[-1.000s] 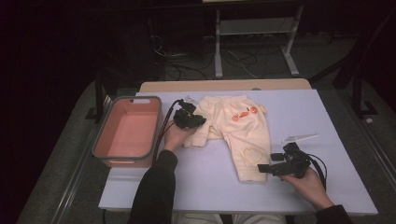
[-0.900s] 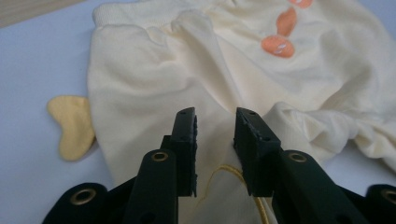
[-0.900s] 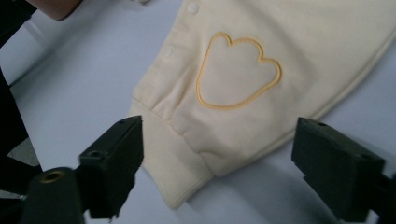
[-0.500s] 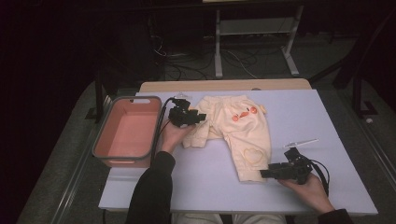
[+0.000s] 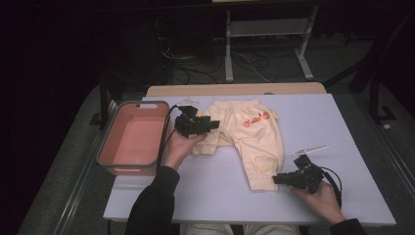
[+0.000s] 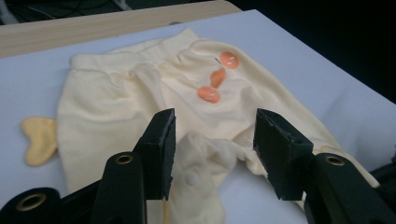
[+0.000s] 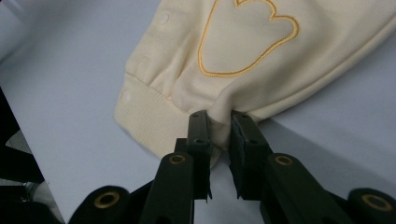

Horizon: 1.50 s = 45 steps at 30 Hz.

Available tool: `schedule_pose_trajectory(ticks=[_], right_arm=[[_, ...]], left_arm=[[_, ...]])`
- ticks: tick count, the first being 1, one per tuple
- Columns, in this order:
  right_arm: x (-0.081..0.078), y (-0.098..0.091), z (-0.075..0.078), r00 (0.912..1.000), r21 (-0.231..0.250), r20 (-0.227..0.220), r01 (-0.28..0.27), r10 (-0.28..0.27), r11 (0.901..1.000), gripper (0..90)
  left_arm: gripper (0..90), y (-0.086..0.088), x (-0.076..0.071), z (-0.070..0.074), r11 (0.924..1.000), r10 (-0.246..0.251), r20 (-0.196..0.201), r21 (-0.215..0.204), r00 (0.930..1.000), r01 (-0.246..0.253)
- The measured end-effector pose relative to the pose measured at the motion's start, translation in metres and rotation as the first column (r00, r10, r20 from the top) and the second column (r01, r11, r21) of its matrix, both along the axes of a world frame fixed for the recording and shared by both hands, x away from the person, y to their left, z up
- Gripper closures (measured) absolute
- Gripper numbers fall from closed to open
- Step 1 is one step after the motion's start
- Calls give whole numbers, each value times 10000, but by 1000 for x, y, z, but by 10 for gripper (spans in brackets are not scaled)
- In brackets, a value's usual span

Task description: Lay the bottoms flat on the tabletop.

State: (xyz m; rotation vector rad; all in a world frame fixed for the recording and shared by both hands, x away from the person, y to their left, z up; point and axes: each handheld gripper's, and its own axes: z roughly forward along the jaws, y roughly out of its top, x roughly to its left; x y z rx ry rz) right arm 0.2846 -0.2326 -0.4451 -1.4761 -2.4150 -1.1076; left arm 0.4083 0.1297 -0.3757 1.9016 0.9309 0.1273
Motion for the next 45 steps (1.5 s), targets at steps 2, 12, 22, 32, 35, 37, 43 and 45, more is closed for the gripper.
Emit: schedule_pose_trajectory(ticks=[2, 12, 22, 32, 35, 37, 43, 45], right_arm=[[0, 0, 1, 10000, 19, -10, 32, -32, 10000, 780], [0, -2, 4, 10000, 274, -3, -72, 72, 9996, 784], [1, -2, 3, 10000, 341, -47, -70, 71, 9994, 784], [2, -3, 3, 9999, 412, -30, -102, 103, 9991, 784], [2, -3, 3, 9999, 407, -60, -103, 105, 9991, 783], [2, -3, 3, 9999, 417, -71, -100, 103, 9991, 784], [2, -4, 3, 9998, 444, -116, -128, 134, 9989, 784], [1, -5, 3, 9998, 507, -153, -128, 136, 9986, 784]], left_arm=[[487, -1, -5, -1, 10000, -62, -29, -29, 10000, 62], [482, -3, -30, -30, 9987, -301, -310, 393, 9991, 313], [486, -3, -31, -48, 9977, 16, -329, 673, 9995, 6], [488, -7, -20, -64, 9811, 552, 111, 1852, 9984, -563], [531, -12, -20, -67, 9669, 568, 538, 2457, 9969, -684], [575, -14, -20, -67, 9588, 443, 727, 2770, 9964, -628], [713, -13, -27, -59, 9564, 186, 594, 2898, 9981, -350], [719, -11, -30, -56, 9594, 67, 354, 2815, 9994, -164]])
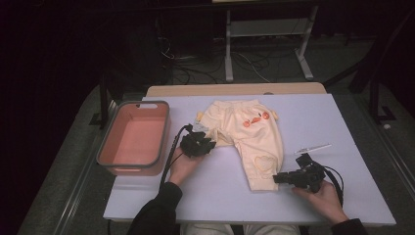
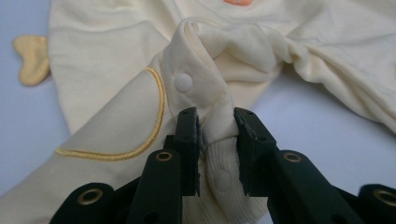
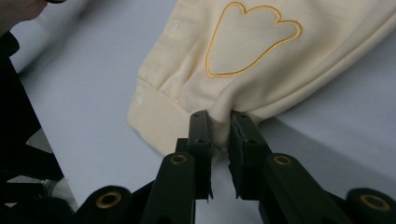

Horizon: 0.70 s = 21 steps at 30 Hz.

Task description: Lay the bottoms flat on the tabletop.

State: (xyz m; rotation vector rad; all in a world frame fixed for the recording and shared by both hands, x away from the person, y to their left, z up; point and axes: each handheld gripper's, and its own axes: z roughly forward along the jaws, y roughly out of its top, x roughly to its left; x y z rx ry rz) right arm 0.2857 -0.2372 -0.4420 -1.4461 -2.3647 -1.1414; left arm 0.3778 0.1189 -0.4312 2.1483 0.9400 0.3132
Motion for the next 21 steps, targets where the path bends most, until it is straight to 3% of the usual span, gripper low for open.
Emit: schedule_pose_trajectory(ticks=[4, 11, 17, 21], right_arm=[[-1, -1, 0, 10000, 88, -67, -52, 53, 9999, 784], [-4, 0, 2, 9999, 199, -115, -77, 79, 9998, 784], [-7, -2, 3, 9998, 239, -169, -124, 128, 9996, 784], [-8, -4, 3, 9997, 289, -189, -119, 125, 9995, 784]], left_arm=[[723, 5, -8, 7, 9991, -252, -502, -363, 9984, 233], [725, 8, -26, 15, 9951, -914, -1030, -460, 9905, 870], [727, 7, -42, 20, 9852, -1701, -1580, -502, 9727, 1641], [728, 4, -50, 21, 9750, -2216, -2023, -603, 9539, 2137]])
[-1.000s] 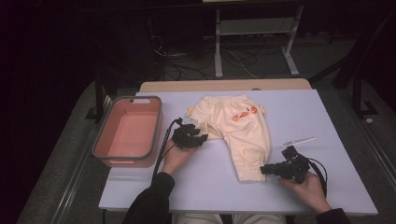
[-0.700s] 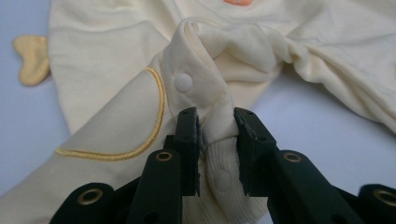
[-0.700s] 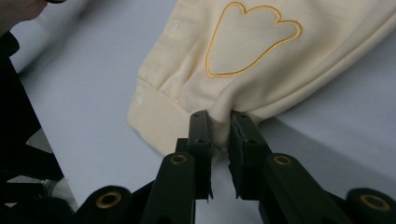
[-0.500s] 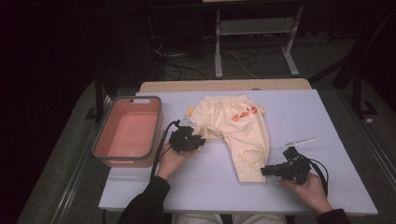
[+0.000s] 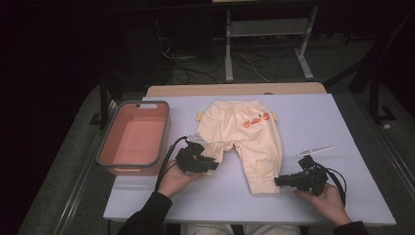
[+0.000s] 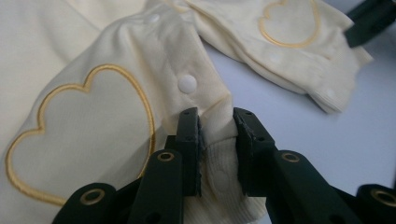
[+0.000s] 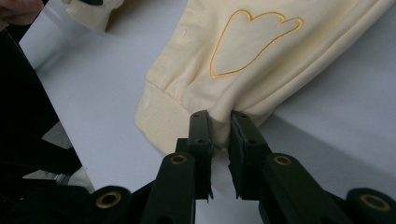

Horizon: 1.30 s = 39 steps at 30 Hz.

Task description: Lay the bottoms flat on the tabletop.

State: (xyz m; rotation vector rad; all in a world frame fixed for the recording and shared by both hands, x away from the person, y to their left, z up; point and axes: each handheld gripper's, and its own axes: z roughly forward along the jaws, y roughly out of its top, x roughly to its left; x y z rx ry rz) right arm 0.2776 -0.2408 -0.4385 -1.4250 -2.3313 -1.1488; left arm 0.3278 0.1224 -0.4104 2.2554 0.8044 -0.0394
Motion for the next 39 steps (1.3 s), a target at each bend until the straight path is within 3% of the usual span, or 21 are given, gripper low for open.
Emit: schedule_pose_trajectory(ticks=[7, 18, 29, 33, 39], right_arm=[[-4, -3, 0, 9999, 55, -104, -51, 52, 10000, 784], [-8, -9, -1, 9991, 117, -347, -252, 256, 9996, 784], [-11, -13, -1, 9984, 80, -465, -304, 308, 9995, 784], [-12, -14, -1, 9986, 118, -470, -237, 242, 9996, 753], [-13, -12, 2, 9994, 25, -190, -291, 291, 9996, 674]], left_arm=[[729, -4, -12, -3, 9953, -827, -412, 473, 9957, 846], [727, 1, -19, -4, 9911, -1103, -675, 670, 9916, 1148], [714, -15, -27, -9, 9865, -1428, -743, 697, 9870, 1480], [628, -10, -25, -9, 9906, -1301, -844, 305, 9879, 1330], [488, -1, -24, -4, 9961, -834, -689, -346, 9941, 811]])
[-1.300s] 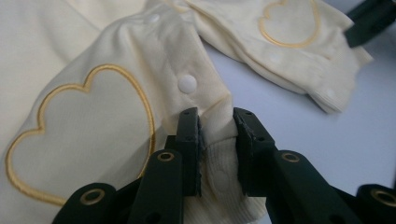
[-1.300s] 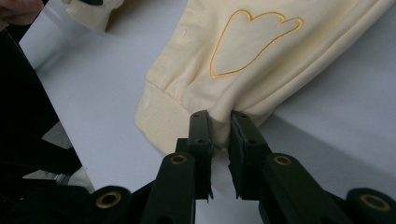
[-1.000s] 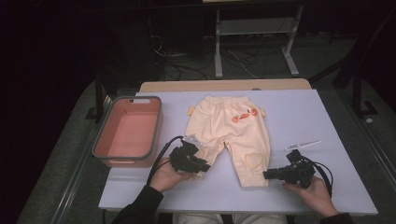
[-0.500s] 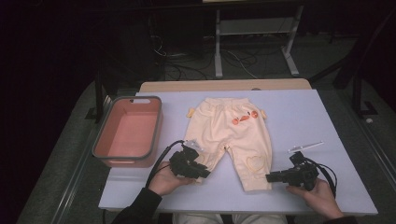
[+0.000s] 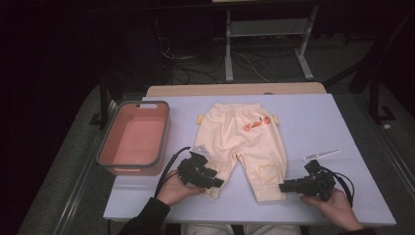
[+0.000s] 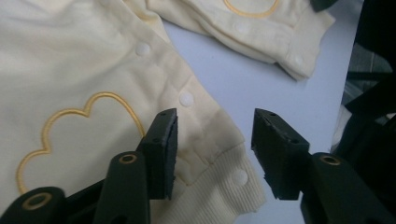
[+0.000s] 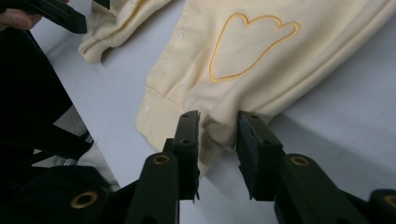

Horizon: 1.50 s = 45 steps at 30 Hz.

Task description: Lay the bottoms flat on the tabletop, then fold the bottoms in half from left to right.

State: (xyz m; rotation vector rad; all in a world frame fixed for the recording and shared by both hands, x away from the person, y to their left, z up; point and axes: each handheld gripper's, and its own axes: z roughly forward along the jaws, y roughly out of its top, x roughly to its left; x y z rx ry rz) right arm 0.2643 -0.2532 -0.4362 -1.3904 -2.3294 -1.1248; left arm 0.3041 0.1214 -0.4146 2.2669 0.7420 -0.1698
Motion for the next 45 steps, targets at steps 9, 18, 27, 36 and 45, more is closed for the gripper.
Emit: schedule_pose_trajectory(ticks=[9, 18, 27, 36, 45], right_arm=[[0, 2, 7, 9973, 78, 728, 79, -84, 9999, 508], [2, 4, 14, 9948, 91, 1022, 40, -49, 10000, 334], [6, 11, 29, 9775, 141, 2102, 138, -165, 9998, 51], [17, 18, 37, 9676, 133, 2521, 108, -138, 9999, 0], [33, 31, 45, 9581, 157, 2863, -153, 102, 9998, 0]], left_arm=[[361, 13, -1, 8, 9960, 686, 375, -605, 9969, -662], [270, 27, -9, 12, 9919, 844, 679, -1005, 9941, -773], [129, 40, -15, 14, 9820, 1325, 967, -1480, 9864, -1174], [0, 47, -19, 10, 9790, 1688, 945, -1312, 9811, -1558], [0, 52, -22, 4, 9746, 1959, 837, -1272, 9771, -1845]])
